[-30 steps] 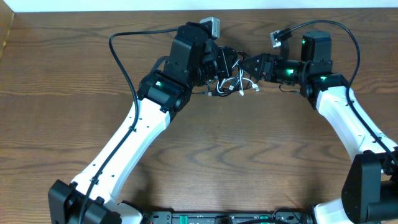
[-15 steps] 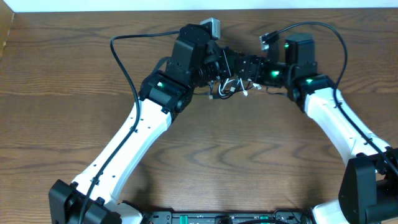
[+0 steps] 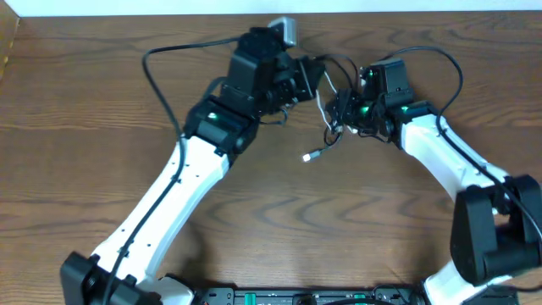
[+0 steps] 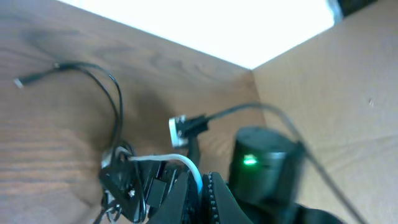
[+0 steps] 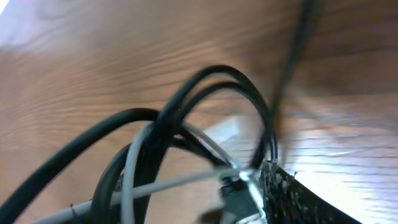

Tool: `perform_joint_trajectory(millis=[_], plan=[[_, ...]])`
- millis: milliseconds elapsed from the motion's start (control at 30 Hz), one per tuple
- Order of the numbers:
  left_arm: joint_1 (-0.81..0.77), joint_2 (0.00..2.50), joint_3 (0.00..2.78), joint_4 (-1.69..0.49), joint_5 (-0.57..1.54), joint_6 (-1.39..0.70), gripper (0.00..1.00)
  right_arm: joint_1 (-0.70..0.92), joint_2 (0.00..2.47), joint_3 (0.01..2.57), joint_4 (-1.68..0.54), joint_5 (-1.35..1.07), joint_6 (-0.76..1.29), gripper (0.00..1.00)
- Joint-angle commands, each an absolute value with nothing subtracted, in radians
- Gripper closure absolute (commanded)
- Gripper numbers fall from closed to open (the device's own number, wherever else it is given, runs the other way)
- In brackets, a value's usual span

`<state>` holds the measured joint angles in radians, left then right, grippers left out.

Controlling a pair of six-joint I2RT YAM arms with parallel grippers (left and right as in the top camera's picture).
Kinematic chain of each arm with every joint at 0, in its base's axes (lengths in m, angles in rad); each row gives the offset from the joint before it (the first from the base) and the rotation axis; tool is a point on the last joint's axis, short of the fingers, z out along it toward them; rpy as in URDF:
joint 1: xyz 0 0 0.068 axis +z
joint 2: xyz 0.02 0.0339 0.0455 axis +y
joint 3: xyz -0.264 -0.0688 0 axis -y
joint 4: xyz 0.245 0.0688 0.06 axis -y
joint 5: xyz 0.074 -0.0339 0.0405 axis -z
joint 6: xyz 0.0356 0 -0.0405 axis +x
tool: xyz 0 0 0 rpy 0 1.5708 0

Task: Untangle cables

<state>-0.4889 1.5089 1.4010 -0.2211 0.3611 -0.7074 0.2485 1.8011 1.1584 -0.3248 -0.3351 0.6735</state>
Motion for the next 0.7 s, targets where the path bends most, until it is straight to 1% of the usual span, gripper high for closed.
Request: perform_joint_trajectory(millis=[0, 167, 467, 533, 600, 633, 667], plan=[[-0.432, 1.415, 1.411, -0.208, 0.355, -0.712, 0.93, 0.223, 1.861, 1.164, -0.334, -0.283, 0.671, 0.44], [-0.352, 1.334, 1.411, -0.209, 0.355, -0.711, 0.93, 0.176, 1.914, 1.164, -0.339, -0.307, 0.645, 0.44], [-0.189, 1.198, 1.411, -0.244, 0.359, -0.685, 0.93, 0.121, 1.917, 1.164, -0.379, -0.268, 0.599, 0.44], [-0.153, 1.171, 1.411, -0.291, 0.359, -0.680, 0.92, 0.113, 1.917, 1.164, -0.382, -0.284, 0.560, 0.44], [-0.150, 1.169, 1.411, -0.337, 0.360, -0.658, 0.93, 0.113, 1.917, 1.164, -0.362, -0.375, 0.475, 0.43], [-0.150, 1.172, 1.411, -0.366, 0.360, -0.655, 0.93, 0.113, 1.917, 1.164, -0.349, -0.431, 0.432, 0.43], [-0.150, 1.179, 1.411, -0.390, 0.364, -0.654, 0.93, 0.112, 1.914, 1.165, -0.340, -0.484, 0.402, 0.52]])
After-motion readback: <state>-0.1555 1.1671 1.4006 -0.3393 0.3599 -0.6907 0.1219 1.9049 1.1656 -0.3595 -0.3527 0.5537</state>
